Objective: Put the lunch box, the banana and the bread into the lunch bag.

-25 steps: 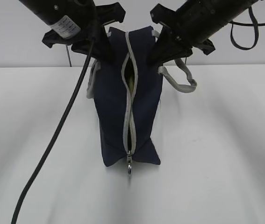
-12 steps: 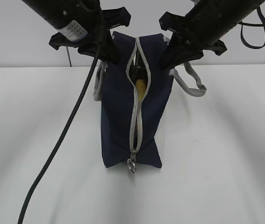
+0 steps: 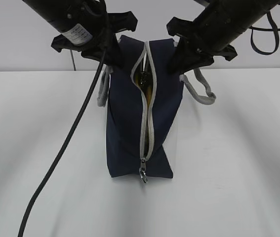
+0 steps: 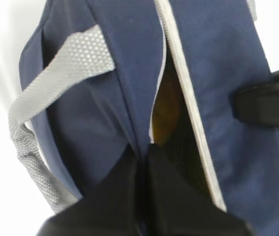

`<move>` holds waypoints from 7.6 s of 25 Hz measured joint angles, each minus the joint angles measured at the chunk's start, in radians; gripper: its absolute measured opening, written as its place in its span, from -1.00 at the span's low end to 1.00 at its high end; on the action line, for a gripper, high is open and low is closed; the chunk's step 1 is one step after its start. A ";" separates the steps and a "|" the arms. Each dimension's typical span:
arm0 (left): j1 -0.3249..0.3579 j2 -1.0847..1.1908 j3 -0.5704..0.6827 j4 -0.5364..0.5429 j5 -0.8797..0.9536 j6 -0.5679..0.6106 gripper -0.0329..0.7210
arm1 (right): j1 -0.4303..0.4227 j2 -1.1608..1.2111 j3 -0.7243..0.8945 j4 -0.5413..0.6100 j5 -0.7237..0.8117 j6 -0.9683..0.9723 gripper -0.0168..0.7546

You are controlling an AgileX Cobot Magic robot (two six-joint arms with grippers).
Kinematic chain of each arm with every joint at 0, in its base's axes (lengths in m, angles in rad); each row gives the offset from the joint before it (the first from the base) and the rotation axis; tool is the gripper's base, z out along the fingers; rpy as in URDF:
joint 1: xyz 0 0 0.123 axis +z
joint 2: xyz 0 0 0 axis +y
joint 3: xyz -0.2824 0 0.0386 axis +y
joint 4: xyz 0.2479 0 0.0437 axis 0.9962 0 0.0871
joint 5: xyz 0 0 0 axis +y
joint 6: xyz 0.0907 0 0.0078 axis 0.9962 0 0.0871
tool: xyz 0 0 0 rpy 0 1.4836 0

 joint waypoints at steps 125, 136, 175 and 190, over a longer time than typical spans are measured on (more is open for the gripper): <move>0.000 -0.757 0.742 0.219 -0.090 0.000 0.21 | 0.025 0.068 1.035 1.207 -0.052 -2.207 0.10; 0.000 -0.757 0.742 0.227 -0.089 0.000 0.21 | 0.075 0.070 0.985 1.205 -0.145 -2.213 0.01; 0.000 -0.758 0.742 0.234 -0.089 0.001 0.21 | 0.078 -0.028 0.939 1.011 -0.248 -1.939 -0.96; 0.000 -0.758 0.742 0.234 -0.089 0.001 0.21 | 0.078 -0.203 0.939 0.904 -0.278 -1.793 -0.96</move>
